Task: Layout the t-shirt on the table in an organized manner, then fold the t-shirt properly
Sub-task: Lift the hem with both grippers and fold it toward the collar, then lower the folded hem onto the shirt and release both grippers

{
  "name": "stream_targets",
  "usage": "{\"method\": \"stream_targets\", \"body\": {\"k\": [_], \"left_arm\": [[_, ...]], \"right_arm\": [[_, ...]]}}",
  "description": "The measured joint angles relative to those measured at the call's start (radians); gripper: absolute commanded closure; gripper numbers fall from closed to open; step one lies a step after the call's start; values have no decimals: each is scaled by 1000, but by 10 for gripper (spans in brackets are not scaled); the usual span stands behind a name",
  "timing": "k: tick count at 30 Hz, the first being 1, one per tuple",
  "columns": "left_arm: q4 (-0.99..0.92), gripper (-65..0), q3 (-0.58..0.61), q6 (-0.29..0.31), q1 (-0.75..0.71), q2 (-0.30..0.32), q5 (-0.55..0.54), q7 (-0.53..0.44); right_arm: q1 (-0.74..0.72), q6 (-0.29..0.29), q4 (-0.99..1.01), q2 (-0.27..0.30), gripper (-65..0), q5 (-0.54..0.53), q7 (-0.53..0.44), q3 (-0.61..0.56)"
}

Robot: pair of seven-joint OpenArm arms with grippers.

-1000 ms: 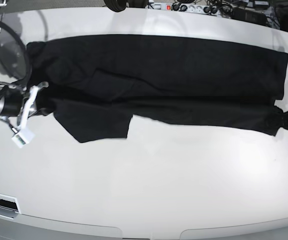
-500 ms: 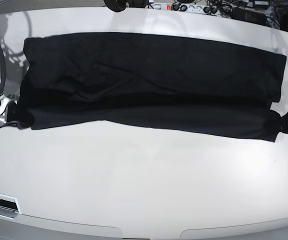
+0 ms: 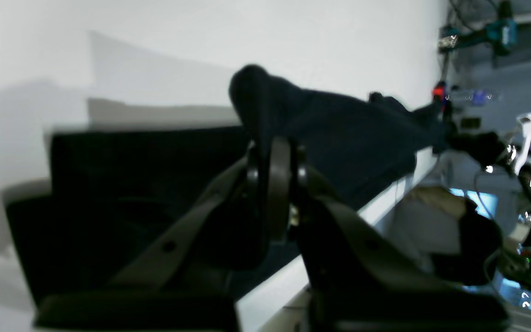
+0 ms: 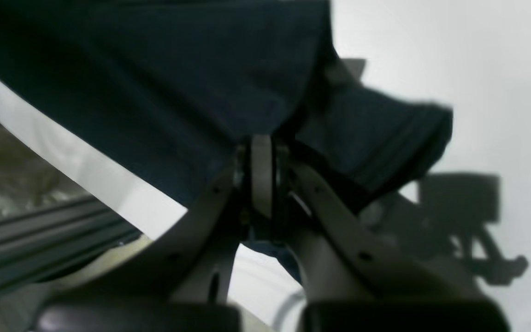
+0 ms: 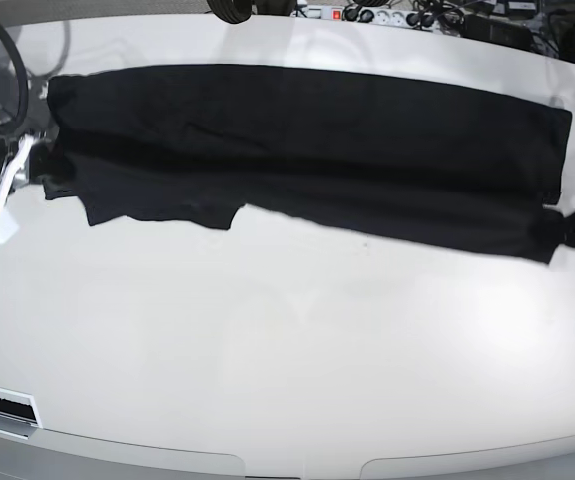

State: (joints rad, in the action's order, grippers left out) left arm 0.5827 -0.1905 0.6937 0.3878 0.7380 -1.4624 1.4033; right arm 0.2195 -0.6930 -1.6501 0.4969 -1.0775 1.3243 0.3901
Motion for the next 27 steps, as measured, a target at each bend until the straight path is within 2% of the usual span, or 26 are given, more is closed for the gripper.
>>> {"method": "stream_targets", "body": {"k": [3, 7, 8, 10, 12, 14, 18, 19, 20, 22, 23, 25, 27], "left_arm": [[-1, 0, 1, 0, -49, -3, 3, 3], [0, 0, 1, 0, -94, -3, 3, -9], [0, 0, 1, 0, -103, -5, 36, -18], [0, 0, 1, 0, -121, -6, 127, -89], [-1, 0, 1, 0, -131, -7, 150, -146], [-1, 0, 0, -1, -128, -5, 161, -154], [0, 0, 0, -1, -125, -9, 151, -165], [0, 0, 0, -1, -128, -10, 150, -165], [0, -37, 0, -1, -128, -10, 151, -163], [0, -196, 0, -2, -128, -7, 154, -162], [0, -268, 0, -3, -127, -5, 154, -166], [0, -361, 0, -2, -127, 0, 154, -174], [0, -373, 0, -3, -127, 2, 154, -185]], "right_arm": [[-2, 0, 0, -2, 0, 62, -66, -2], [3, 0, 0, -2, 0, 94, -71, -2], [9, 0, 0, -1, 0, 93, -71, -2], [17, 0, 0, -2, 0, 92, -70, -11], [18, 0, 0, -2, 0, 95, -52, -40], [18, 0, 0, -1, 0, 105, -52, -76], [17, 0, 0, -1, 0, 241, -65, -160], [17, 0, 0, -2, -22, 280, -82, -174], [18, 0, 0, -2, -90, 315, -99, -182], [14, 0, 0, -1, -226, 410, -136, -185], [11, 30, 0, 3, -274, 449, -139, -185], [-3, 80, 0, 17, -302, 478, -139, -183], [-23, 125, 0, 41, -302, 463, -148, -175]]}}
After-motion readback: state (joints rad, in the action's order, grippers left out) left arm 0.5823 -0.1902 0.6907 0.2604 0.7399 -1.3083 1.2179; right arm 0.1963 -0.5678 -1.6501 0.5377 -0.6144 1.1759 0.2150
